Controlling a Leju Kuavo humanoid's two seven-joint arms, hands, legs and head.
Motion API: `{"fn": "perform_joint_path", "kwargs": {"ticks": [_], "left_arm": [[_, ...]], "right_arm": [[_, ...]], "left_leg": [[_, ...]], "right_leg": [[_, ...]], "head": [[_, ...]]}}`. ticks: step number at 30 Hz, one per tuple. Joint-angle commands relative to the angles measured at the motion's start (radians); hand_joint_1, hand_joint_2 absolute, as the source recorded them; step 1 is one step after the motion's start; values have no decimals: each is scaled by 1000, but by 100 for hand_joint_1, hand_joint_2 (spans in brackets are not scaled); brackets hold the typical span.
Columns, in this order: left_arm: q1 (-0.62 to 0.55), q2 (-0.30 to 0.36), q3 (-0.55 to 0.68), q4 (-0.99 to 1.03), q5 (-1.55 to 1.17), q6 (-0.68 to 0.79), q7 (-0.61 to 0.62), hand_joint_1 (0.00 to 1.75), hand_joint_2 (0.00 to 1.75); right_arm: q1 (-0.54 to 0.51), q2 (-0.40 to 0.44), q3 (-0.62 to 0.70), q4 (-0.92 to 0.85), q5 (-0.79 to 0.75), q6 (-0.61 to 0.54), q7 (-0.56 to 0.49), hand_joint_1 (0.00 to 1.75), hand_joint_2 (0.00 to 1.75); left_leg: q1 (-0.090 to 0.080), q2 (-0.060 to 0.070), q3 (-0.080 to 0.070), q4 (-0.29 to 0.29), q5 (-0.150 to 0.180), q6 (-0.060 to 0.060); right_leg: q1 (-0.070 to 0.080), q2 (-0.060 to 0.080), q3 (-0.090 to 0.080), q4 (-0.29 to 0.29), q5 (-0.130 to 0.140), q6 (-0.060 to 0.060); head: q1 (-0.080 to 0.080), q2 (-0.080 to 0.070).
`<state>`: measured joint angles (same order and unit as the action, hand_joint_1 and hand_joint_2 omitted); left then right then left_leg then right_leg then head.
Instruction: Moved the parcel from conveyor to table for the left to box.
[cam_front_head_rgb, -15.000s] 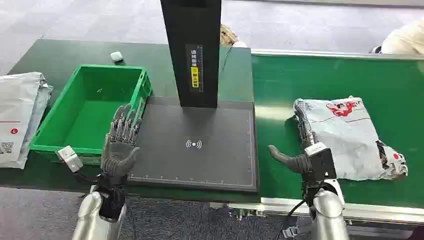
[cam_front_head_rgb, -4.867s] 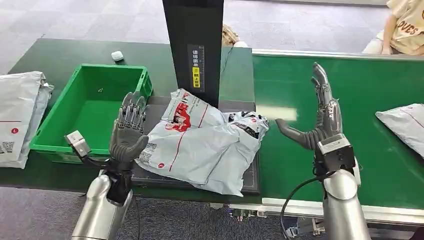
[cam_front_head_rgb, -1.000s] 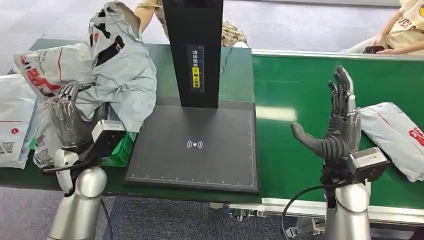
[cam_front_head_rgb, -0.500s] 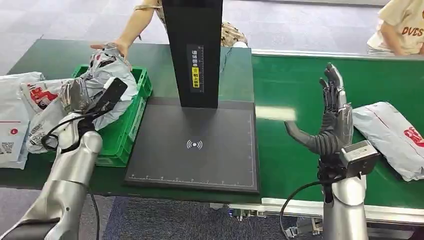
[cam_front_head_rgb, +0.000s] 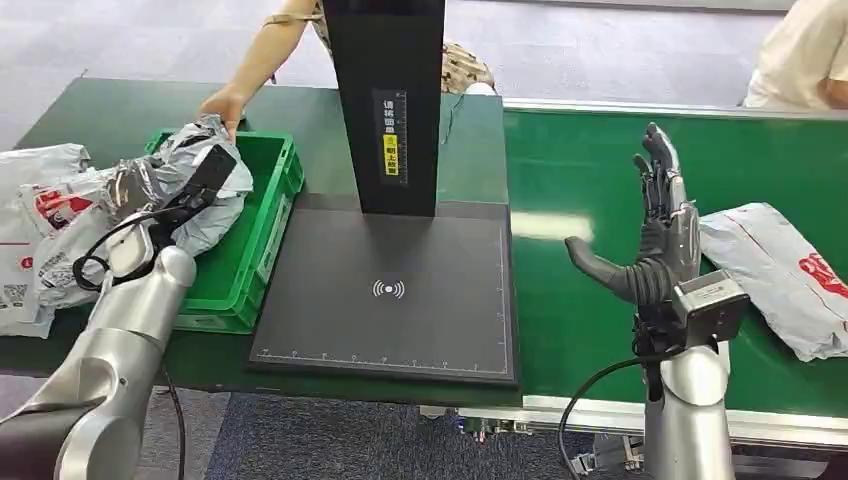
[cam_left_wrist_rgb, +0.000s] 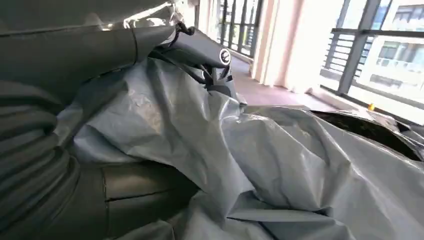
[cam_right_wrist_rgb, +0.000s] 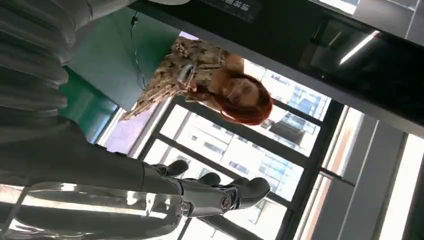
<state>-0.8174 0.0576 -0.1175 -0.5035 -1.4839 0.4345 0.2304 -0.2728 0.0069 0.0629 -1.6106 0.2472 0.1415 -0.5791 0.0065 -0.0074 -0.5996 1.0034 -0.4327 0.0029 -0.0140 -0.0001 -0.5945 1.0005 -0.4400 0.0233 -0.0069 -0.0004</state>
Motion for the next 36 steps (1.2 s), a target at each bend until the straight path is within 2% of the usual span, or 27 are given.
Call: {"fn": "perform_joint_path", "kwargs": {"ticks": [1,13,17,23,28,31,36], "left_arm": [[-50,16,41,111,10,17,-31,0,175],[-52,9,49,117,7,54,-43,0,175],[-39,-5,71,86,30,118,-94,0,175],[-2,-33,99,-15,142,264,-265,0,175],[111,-69,178,-327,193,264,-447,0,175],[119,-70,182,-342,195,264,-458,0,175],[162,-105,244,-458,248,264,-581,0,175]], "right_arm": [[-2,-20,30,48,5,-8,-2,0,175],[3,-18,29,40,3,-13,-4,0,175],[28,-18,22,24,2,-19,-5,0,175],[11,-33,29,39,-8,-29,-11,0,175],[7,-40,36,44,-23,-41,-8,0,175],[3,-40,37,49,-24,-42,-8,0,175],[-12,-45,49,69,-35,-46,-10,0,175]], "left_leg": [[0,1,2,-1,-1,0],[1,1,3,-1,-1,0],[1,0,3,-1,-1,0],[0,0,2,-1,0,0],[0,0,2,-1,-1,0],[1,0,2,0,-1,0],[1,1,1,0,-1,0]], "right_leg": [[1,1,2,-1,0,-1],[0,0,3,-1,0,-1],[1,0,3,-2,-1,-1],[0,-1,2,-1,0,-1],[0,0,2,-1,0,-1],[0,0,2,-1,-1,-1],[0,1,1,-1,0,-1]], "head": [[0,0],[0,0],[0,0],[0,0],[0,0],[0,0],[0,0]]}}
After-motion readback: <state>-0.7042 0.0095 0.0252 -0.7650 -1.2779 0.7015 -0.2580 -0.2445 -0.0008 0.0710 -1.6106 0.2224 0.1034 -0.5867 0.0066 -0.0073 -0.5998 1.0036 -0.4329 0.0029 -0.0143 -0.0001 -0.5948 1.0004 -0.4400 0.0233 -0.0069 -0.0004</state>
